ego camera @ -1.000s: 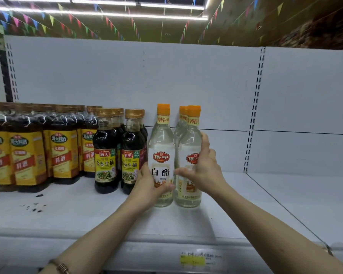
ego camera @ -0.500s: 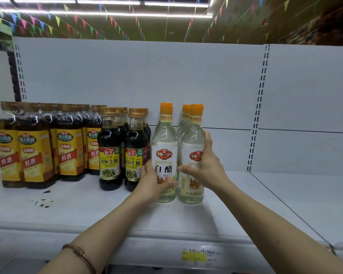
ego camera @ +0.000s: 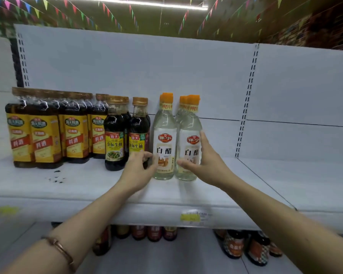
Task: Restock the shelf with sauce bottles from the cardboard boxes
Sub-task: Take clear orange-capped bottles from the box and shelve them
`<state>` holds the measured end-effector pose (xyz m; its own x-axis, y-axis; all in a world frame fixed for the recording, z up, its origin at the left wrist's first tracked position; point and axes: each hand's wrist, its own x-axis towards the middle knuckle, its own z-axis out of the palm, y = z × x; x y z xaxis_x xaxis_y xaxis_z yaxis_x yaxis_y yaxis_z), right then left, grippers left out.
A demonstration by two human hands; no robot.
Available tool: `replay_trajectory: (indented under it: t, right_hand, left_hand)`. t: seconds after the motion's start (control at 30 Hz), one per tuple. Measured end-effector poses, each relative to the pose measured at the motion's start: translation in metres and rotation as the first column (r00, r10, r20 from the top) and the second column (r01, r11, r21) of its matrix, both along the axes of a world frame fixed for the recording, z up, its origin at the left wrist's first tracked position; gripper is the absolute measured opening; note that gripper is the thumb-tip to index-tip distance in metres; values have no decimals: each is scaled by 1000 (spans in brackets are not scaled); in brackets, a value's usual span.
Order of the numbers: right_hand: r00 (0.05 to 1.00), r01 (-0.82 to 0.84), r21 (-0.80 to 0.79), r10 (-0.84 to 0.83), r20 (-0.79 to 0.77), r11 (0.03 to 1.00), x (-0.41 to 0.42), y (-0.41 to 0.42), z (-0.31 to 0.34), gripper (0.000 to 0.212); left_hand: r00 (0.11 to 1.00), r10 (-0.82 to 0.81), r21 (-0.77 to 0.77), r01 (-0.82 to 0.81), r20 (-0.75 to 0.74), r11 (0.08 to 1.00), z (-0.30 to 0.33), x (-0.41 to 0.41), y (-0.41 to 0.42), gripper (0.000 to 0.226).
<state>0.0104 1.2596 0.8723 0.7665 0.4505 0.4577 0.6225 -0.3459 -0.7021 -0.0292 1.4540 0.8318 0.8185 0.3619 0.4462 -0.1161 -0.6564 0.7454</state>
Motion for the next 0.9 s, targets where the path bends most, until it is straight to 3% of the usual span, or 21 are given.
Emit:
replay_trajectory:
  t: [0.1, 0.23, 0.4, 0.53, 0.67, 0.9]
  right_hand:
    - [1000, -9, -28, 10, 16, 1000, -32, 2, -1, 76]
    - [999, -41, -92, 45, 31, 995, -69, 10, -1, 75]
    - [983, -169, -185, 179, 39, 968, -99, 29, -4, 70]
    - [947, -309, -184, 320, 33, 933, -116, 44, -9, 57]
    - [891, -446, -181, 454, 5, 877, -137, 56, -18, 38]
    - [684, -727, -208, 718, -131, 654, -207, 95, -62, 32]
  left_hand:
    - [997, -61, 42, 59, 53, 997, 0, -25, -3, 13]
    - [994, -96, 81, 91, 59, 993, -12, -62, -7, 13]
    - [998, -28, 51, 25, 64, 998, -20, -117, -3, 18]
    - [991, 127, 29, -128, 28, 991, -27, -155, 1, 24]
    - [967, 246, -51, -250, -71, 967, -43, -193, 1, 13]
    - [823, 535, -78, -556, -192, 827, -93, -325, -8, 11]
